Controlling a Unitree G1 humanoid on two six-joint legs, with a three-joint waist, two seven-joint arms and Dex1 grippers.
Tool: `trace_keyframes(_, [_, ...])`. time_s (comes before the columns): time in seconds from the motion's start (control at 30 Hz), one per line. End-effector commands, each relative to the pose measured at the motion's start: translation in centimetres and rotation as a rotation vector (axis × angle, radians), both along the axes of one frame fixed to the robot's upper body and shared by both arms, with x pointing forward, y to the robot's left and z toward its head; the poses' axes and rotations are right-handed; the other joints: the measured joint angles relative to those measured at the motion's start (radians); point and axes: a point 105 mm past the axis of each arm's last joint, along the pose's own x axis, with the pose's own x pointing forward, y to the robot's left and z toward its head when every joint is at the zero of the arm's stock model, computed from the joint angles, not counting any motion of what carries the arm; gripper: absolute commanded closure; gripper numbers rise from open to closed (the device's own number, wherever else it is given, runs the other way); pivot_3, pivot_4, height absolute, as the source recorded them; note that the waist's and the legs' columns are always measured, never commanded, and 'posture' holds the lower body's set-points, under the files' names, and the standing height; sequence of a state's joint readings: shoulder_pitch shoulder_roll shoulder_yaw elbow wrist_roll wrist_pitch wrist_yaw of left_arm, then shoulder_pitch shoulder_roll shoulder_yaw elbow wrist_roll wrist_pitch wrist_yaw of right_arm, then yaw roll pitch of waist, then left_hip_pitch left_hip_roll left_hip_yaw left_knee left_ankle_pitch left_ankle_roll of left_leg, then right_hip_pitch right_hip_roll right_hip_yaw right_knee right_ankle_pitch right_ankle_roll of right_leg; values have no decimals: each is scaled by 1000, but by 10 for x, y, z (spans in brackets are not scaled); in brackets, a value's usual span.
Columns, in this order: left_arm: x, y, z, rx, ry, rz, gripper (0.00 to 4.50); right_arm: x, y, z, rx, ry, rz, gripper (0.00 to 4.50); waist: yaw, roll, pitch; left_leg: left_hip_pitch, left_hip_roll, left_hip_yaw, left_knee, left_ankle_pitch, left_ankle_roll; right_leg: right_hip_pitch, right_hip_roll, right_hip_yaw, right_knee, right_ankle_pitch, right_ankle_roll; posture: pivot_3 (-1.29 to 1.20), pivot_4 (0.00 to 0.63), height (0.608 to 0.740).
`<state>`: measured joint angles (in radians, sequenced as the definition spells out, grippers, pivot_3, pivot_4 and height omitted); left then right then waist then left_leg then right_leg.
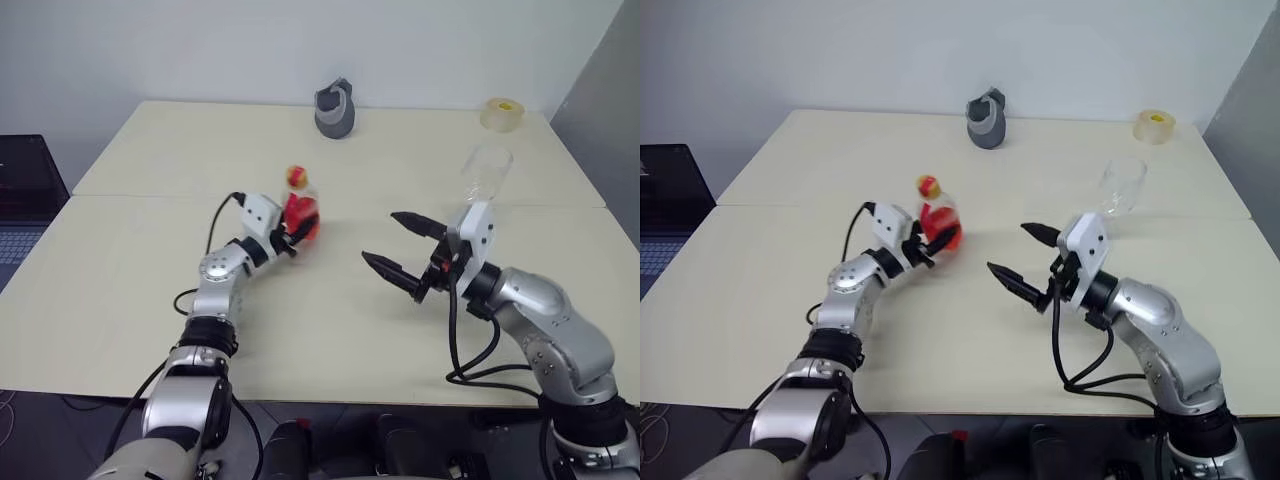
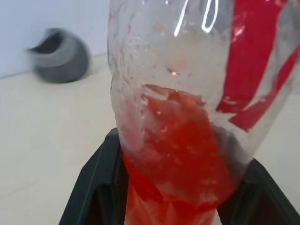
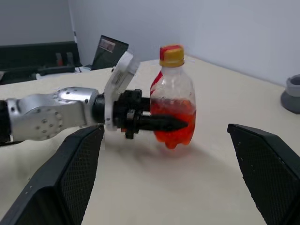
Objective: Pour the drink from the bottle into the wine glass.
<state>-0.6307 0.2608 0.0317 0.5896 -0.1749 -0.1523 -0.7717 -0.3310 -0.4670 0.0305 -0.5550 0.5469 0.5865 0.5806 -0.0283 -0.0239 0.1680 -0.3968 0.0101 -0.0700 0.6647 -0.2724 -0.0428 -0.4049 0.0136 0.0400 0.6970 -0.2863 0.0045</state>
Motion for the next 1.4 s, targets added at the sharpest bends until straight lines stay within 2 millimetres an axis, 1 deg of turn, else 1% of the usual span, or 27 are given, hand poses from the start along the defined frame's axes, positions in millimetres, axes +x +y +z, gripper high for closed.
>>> trace_keyframes(0.03, [-23, -31, 23, 12, -58, -155, 2554, -9, 7, 21, 17, -42, 28, 0, 0, 0, 0, 0, 0, 0, 0, 0, 0, 0, 0, 0, 0, 0, 0, 0, 150, 740])
trace_keyframes(0.13, [-37, -43, 17, 50, -29, -221, 2554, -6, 11, 23, -8, -38, 16, 0, -1, 0, 0, 1, 0, -1, 0, 0, 0, 0, 1, 0, 1, 0, 0, 0, 150, 740])
trace_keyframes(0.3, [-52, -57, 11, 81, 5, -297, 2554, -2, 22, 21, -41, -21, 21, 0, -3, 0, 0, 1, 0, 0, 0, 0, 0, 0, 1, 0, 1, 0, 0, 0, 150, 740])
trace_keyframes(0.6, [-60, -63, 8, 87, 21, -332, 2560, 14, 30, 21, -37, -23, -37, 0, -1, 0, 0, 0, 0, 0, 0, 0, 0, 0, 1, 0, 0, 0, 0, 0, 150, 740])
trace_keyframes(0.7, [-61, -63, 8, 91, 21, -336, 2588, 19, 30, 20, -43, -24, -53, 582, -1, 0, 0, 0, 0, 0, 0, 0, 0, 0, 1, 0, 0, 0, 0, 0, 150, 740])
trace_keyframes(0.83, [-62, -62, 8, 94, 19, -338, 2604, 22, 29, 18, -61, -23, -58, 2047, -1, 0, 0, 0, 0, 0, 0, 0, 0, 0, 1, 0, 0, 0, 0, 0, 150, 740])
trace_keyframes(0.93, [-63, -62, 8, 97, 19, -342, 2605, 21, 30, 21, -36, -19, -36, 3123, -1, 0, 0, 0, 0, 0, 0, 0, 1, 0, 1, 0, 0, 0, 0, 0, 150, 740])
trace_keyframes(0.97, [-63, -62, 7, 98, 21, -344, 2607, 20, 31, 23, -23, -13, -22, 3217, -1, 0, 0, 0, 0, 0, 0, 0, 1, 0, 1, 0, 0, 0, 0, 0, 150, 740])
trace_keyframes(1.1, [-66, -62, 6, 97, 32, -360, 2775, 19, 29, 25, -27, -16, 38, 3215, -1, 0, 0, 0, 0, 0, 0, 0, 1, 0, 1, 0, 0, 0, 0, 0, 150, 740])
trace_keyframes(1.17, [-74, -63, 6, 87, 46, -405, 2867, 15, 27, 24, -104, -45, 192, 3215, -1, 1, 0, 0, 0, 0, 0, 0, 1, 0, 1, 0, 0, 0, 0, 0, 150, 740])
trace_keyframes(1.2, [-79, -64, 7, 77, 55, -437, 2907, 14, 25, 20, -154, -39, 263, 3215, -2, 1, 0, 0, 0, 0, 0, 0, 1, 0, 1, 0, 0, 0, 0, 0, 150, 740])
trace_keyframes(1.27, [-88, -66, 9, 66, 67, -493, 3000, 15, 19, 13, -240, -27, 359, 3216, -2, 1, 1, 1, -1, 1, 0, 0, 1, 0, 1, 0, 0, 0, 0, 0, 150, 740])
trace_keyframes(1.33, [-98, -67, 9, 80, 78, -554, 3115, 21, 13, 8, -324, -10, 429, 3216, -4, 1, 1, 1, 0, 1, 0, 0, 1, 0, 1, 0, 0, 0, 0, 0, 150, 740])
trace_keyframes(1.4, [-102, -67, 7, 97, 85, -582, 3235, 29, 10, 9, -353, -22, 444, 3216, -5, 1, 1, 2, 1, 1, -1, 0, 1, 0, 1, 0, 0, 0, 0, 0, 150, 740])
